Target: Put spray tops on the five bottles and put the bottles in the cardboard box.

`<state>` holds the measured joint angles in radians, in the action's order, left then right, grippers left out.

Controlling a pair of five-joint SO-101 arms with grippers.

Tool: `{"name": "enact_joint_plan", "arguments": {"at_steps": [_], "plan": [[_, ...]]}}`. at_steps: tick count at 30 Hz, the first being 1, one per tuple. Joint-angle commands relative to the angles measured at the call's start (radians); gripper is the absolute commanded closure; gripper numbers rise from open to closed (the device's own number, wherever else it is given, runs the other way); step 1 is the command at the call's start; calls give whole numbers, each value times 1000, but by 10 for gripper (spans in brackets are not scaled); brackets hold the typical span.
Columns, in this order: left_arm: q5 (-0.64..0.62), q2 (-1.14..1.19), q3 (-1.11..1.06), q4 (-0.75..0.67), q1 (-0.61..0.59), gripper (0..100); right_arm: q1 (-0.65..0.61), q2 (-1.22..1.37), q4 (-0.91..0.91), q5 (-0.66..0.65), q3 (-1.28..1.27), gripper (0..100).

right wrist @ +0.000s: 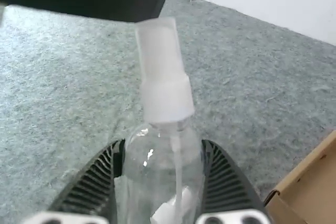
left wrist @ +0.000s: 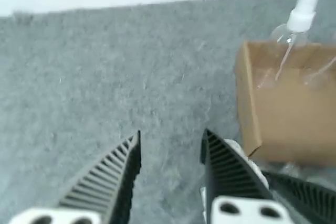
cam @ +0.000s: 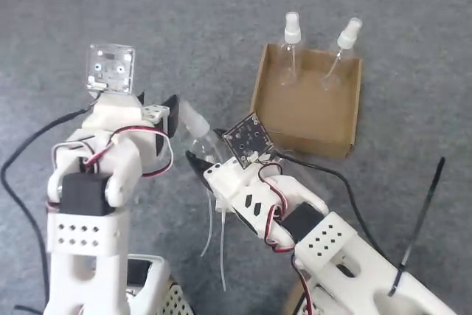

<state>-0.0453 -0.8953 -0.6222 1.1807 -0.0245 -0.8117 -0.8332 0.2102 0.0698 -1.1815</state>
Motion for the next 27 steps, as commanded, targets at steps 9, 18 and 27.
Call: {"name": "enact_joint_plan", "arguments": {"at_steps": [9, 18, 27], "plan": [[-52, -17, 117, -2, 2, 818, 12, -48, -24, 8, 32, 993], [-41, -265, -90, -9, 11, 806, 173, -38, 4, 8, 176, 993], [41, -474, -378, -74, 95, 739, 222, -7, 242, 8, 497, 993]]}}
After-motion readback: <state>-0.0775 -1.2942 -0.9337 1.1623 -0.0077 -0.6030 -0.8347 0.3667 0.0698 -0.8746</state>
